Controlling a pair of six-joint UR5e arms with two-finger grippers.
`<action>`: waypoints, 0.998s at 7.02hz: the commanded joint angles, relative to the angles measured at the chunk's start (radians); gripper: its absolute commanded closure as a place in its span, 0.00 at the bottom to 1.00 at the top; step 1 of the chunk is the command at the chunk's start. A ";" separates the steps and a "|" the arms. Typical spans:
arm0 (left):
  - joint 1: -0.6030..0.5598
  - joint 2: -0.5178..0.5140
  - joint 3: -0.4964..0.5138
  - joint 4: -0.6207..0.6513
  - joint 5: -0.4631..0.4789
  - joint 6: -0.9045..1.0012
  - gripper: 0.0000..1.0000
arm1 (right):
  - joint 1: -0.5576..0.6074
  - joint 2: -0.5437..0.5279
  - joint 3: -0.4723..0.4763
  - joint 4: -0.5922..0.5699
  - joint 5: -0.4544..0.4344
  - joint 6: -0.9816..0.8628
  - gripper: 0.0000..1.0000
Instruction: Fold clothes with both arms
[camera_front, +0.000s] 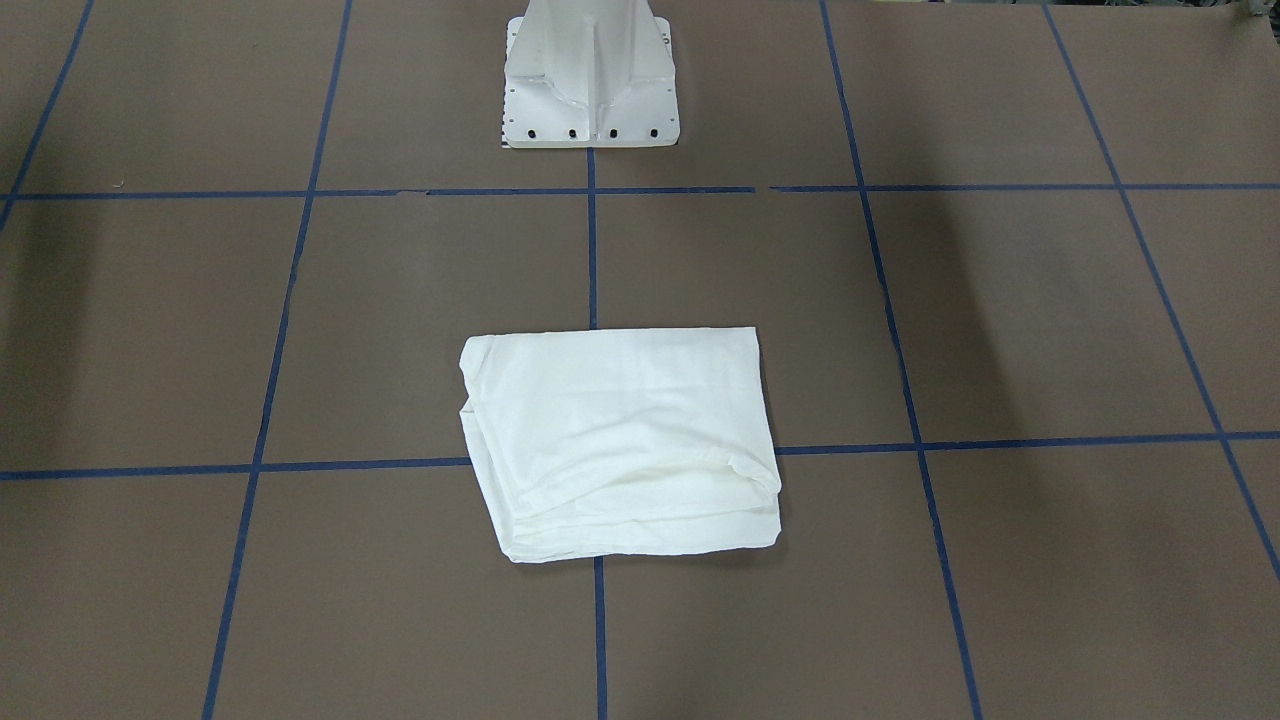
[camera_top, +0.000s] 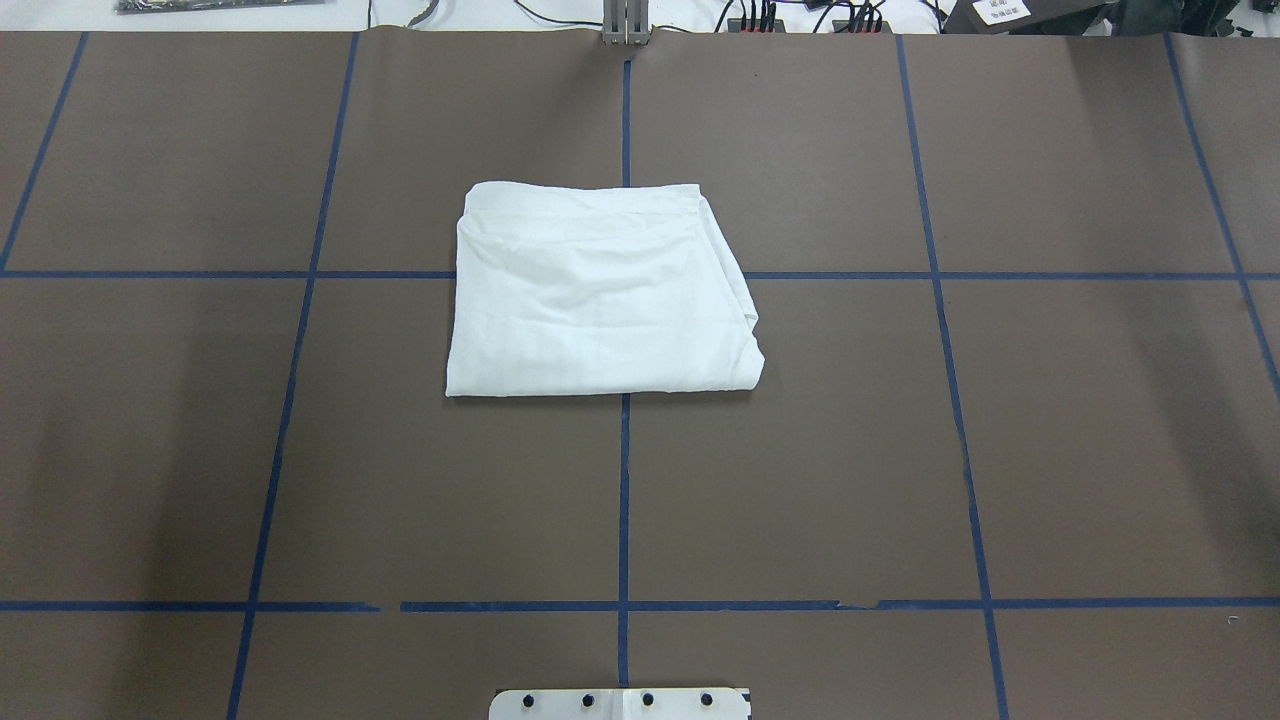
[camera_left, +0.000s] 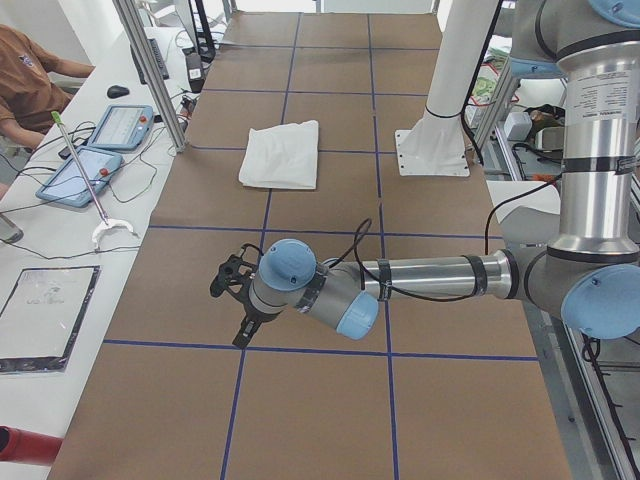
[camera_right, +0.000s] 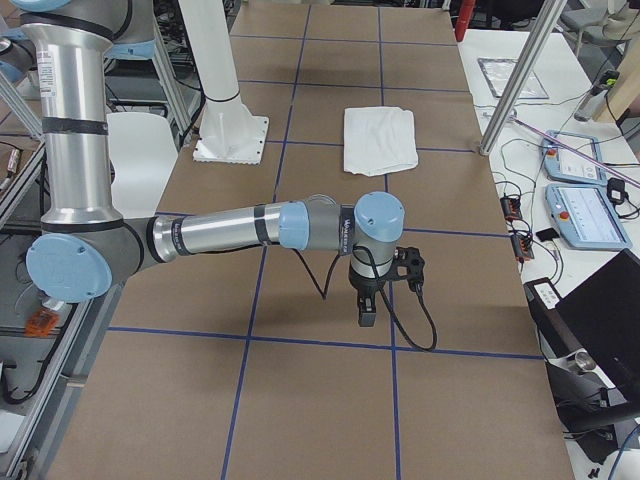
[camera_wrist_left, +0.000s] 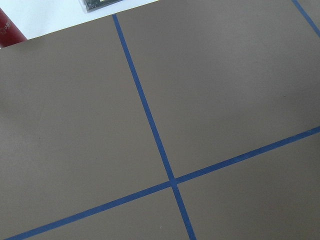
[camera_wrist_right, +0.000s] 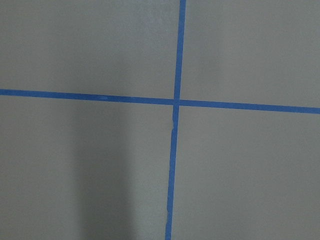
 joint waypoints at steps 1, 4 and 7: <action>-0.001 0.003 0.001 0.000 -0.002 -0.002 0.00 | -0.003 0.001 -0.001 0.000 0.000 0.002 0.00; 0.000 0.003 0.004 0.000 -0.005 -0.004 0.00 | -0.005 0.001 -0.001 0.000 0.001 0.004 0.00; 0.005 0.029 -0.053 0.003 -0.006 -0.042 0.00 | -0.023 0.007 -0.052 0.002 0.032 -0.001 0.00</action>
